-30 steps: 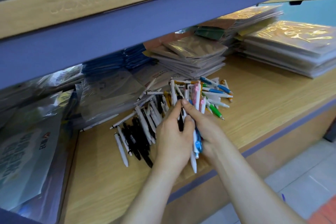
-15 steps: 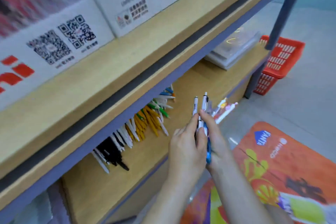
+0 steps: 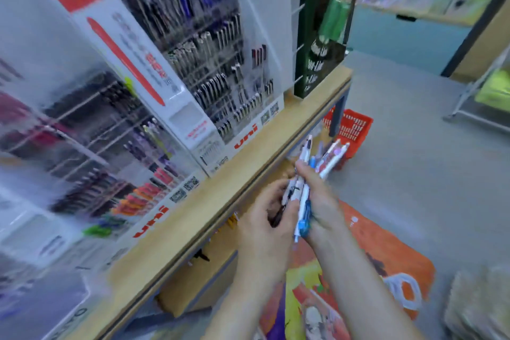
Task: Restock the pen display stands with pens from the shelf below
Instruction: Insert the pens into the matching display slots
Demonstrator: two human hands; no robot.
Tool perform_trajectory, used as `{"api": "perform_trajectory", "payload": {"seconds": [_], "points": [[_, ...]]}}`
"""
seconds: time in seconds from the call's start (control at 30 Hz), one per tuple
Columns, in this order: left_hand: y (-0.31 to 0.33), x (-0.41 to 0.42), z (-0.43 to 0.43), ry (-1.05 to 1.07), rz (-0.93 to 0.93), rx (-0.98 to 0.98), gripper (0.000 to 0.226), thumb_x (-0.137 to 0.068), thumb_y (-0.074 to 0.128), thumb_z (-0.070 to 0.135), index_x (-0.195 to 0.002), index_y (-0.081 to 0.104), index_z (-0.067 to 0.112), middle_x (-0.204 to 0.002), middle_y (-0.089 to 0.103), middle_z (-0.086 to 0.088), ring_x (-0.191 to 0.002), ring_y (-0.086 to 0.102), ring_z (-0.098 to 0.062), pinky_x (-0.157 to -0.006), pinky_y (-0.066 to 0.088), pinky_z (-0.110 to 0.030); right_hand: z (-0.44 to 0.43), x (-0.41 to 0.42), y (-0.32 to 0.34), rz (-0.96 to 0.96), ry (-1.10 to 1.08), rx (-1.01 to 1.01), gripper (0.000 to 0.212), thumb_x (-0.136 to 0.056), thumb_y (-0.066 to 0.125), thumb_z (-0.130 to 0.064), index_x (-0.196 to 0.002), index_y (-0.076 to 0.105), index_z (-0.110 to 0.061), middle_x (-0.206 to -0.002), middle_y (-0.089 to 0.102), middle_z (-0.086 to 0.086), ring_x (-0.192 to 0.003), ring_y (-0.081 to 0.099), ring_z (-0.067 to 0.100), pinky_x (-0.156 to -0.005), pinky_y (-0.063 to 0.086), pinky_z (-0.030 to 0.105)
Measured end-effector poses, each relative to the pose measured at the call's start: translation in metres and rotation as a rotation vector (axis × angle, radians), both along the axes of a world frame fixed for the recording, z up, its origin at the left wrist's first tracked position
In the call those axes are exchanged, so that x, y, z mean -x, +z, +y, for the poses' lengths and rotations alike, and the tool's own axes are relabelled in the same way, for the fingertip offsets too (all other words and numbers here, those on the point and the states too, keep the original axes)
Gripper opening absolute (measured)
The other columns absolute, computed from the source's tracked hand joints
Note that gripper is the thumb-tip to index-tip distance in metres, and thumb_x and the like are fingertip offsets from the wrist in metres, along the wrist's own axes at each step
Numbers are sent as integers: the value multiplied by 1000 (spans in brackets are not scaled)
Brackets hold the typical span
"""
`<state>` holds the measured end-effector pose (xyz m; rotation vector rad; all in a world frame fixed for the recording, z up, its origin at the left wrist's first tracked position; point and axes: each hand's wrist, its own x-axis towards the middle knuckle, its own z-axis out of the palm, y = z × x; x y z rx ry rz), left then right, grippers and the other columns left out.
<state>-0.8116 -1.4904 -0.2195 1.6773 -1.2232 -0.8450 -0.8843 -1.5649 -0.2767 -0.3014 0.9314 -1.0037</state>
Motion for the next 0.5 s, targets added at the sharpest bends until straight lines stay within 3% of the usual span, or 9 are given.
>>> {"api": "perform_trajectory", "payload": {"seconds": [0.1,0.17,0.3,0.37,0.5], "points": [[37,-8,7,76,68,43,45,-81,75,17,-112,59,46,-102,70,17,-85,69,-7,-75,57,-36,-14,2,66,-218,-175,10,14,-90,62,-18,-78,61,-11,-65,59,4,-54,58,15,-57,52,27],[61,-15,15,127,134,58,45,-81,75,18,-114,58,44,-95,71,11,-67,67,-16,-64,56,-38,-23,3,101,-270,-188,96,10,-93,60,-11,-83,58,-9,-60,56,2,-46,54,10,-46,50,22],[99,-31,31,210,305,106,24,-92,59,9,-109,64,25,-75,72,-1,-54,50,-11,-48,43,-23,-25,-3,140,-294,41,216,5,-92,59,-10,-95,56,-8,-65,52,1,-45,49,8,-41,47,22],[120,-42,36,266,484,163,17,-89,58,9,-102,65,18,-72,70,-3,-57,51,-11,-51,45,-22,-20,-13,151,-303,212,250,14,-85,62,-10,-98,57,-9,-66,51,1,-44,45,6,-39,44,20],[150,-72,41,330,922,370,25,-75,60,6,-100,61,10,-75,67,-8,-66,62,-15,-62,55,-24,4,-40,168,-210,588,373,22,-77,66,-13,-95,56,-7,-66,52,4,-41,41,8,-37,38,20]]}}
